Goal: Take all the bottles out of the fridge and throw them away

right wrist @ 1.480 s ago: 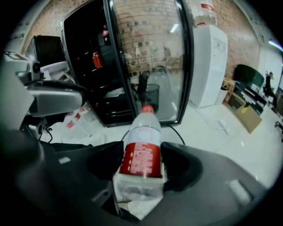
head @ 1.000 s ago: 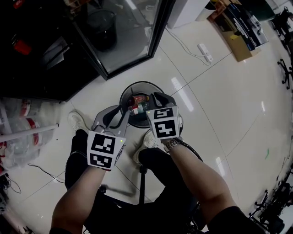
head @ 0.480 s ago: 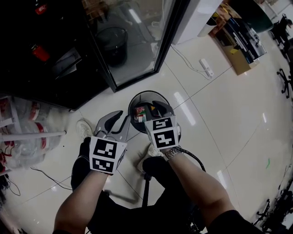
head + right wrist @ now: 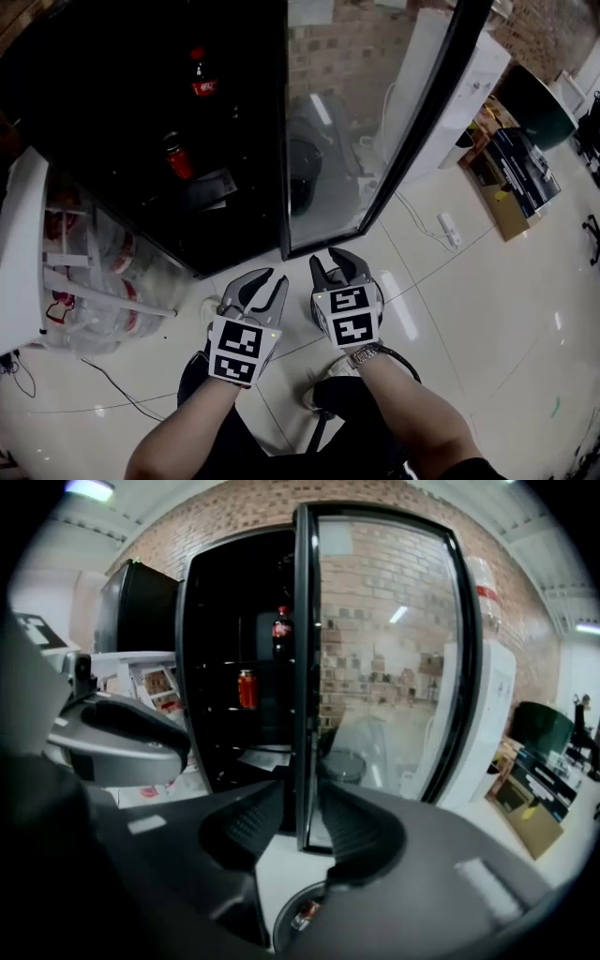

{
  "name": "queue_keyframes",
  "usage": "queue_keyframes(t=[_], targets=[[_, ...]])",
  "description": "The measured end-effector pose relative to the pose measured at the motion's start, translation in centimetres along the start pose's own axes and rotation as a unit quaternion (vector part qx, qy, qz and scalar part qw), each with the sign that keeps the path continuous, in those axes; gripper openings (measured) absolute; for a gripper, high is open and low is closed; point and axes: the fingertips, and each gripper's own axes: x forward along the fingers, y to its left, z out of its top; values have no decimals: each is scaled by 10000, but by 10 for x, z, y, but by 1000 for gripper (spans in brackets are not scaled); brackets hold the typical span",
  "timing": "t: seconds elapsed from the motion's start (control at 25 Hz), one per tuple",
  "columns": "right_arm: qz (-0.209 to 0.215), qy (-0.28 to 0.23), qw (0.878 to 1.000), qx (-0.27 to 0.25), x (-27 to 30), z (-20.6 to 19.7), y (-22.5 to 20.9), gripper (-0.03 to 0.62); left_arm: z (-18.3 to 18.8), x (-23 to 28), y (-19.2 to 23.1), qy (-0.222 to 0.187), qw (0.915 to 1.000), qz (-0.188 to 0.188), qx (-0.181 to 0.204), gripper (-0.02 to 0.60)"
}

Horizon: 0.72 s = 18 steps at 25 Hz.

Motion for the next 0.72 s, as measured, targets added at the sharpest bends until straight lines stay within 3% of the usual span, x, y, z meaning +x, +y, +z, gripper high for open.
queue_keyframes(t=[0.4,0.72], targets=[[300,-782,9955,-446,28,127,66,189,44,-62,94,-614,9952,756,-76,91],[408,-1228,9905,-465,62,218,107,232,71,-99,156,-827,9907,1083,56,91]])
